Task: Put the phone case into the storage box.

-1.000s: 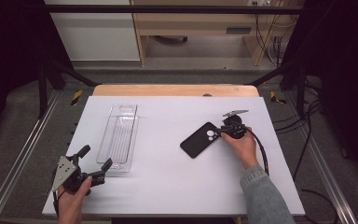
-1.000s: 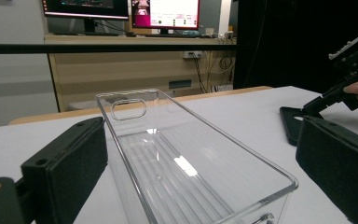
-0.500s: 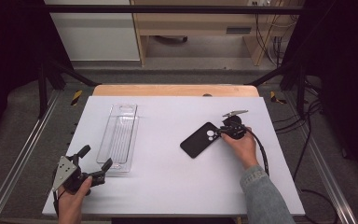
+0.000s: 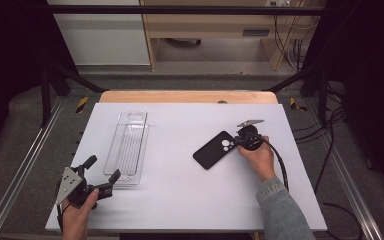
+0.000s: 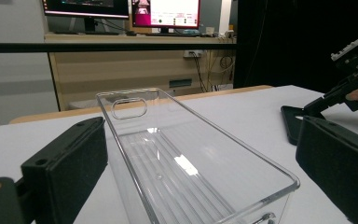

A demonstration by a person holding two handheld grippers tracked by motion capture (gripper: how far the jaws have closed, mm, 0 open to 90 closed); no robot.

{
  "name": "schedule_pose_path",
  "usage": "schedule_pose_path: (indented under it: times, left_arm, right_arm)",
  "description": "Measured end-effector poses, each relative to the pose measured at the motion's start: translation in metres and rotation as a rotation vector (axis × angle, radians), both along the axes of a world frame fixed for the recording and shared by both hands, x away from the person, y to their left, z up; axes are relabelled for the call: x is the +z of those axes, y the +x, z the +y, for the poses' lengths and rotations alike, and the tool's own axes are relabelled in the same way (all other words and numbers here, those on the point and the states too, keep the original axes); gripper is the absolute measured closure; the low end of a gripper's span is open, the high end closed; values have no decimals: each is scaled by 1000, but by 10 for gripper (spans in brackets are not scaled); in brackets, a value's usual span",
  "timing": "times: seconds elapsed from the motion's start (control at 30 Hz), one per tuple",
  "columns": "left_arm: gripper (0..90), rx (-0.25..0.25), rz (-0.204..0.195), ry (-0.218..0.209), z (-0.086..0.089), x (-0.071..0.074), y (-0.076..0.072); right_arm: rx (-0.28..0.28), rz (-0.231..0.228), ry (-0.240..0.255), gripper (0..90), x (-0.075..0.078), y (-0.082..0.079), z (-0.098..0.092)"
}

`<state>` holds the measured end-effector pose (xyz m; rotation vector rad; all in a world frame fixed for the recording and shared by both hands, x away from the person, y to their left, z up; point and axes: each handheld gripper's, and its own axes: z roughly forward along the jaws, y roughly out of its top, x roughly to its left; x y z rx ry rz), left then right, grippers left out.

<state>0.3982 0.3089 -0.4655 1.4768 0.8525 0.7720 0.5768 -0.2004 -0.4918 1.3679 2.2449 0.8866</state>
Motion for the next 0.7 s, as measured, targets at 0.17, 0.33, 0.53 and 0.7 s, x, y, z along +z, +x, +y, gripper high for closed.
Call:
schedule_pose_path:
  times: [0.17, 0.33, 0.53, 0.7]
  left_arm:
    - [17, -2, -1, 5, -1, 0, -1]
    - [17, 2, 1, 1, 0, 0, 0]
    - [17, 1, 2, 3, 0, 0, 0]
    - [17, 1, 1, 5, 0, 0, -1]
  right_arm:
    - [4, -8, 31, 834, -1, -2, -3]
    - [12, -2, 80, 845, 0, -5, -8]
    - [29, -32, 74, 870, 9, -11, -10]
    - [62, -82, 32, 871, 23, -18, -4]
